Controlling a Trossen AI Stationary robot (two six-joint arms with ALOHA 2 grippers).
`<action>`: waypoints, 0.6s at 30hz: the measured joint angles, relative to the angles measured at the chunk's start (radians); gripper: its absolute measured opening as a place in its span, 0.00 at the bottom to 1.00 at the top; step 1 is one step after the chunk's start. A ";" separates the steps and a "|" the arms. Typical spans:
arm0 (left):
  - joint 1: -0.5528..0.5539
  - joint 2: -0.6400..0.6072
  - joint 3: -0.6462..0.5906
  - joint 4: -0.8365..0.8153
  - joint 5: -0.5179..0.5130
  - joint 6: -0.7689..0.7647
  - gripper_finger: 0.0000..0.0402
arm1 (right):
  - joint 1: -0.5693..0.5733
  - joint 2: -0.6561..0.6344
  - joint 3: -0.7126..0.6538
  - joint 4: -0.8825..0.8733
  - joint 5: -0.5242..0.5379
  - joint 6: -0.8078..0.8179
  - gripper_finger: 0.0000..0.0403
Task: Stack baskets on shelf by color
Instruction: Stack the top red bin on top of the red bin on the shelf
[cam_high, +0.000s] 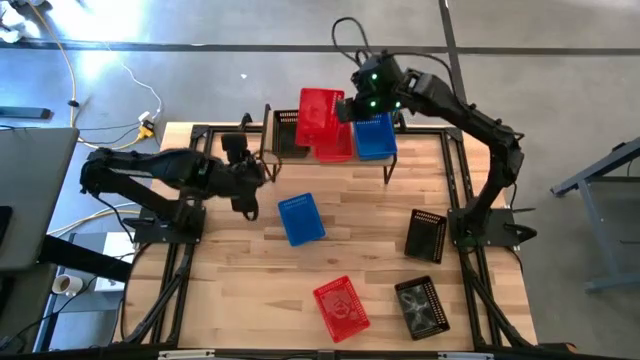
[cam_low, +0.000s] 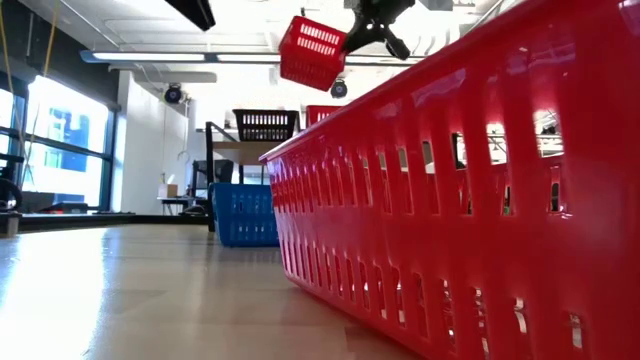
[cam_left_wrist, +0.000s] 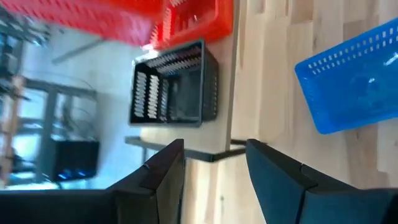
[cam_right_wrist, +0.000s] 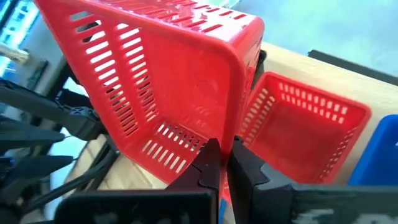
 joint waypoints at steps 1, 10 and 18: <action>0.023 -0.006 -0.001 0.001 0.017 0.000 0.41 | -0.021 0.000 0.000 0.000 -0.029 0.000 0.00; 0.188 -0.020 0.000 0.006 0.132 -0.039 0.41 | -0.160 0.000 0.000 -0.013 -0.230 -0.011 0.00; 0.302 -0.021 0.000 0.007 0.205 -0.051 0.41 | -0.211 -0.004 0.005 -0.016 -0.217 -0.123 0.00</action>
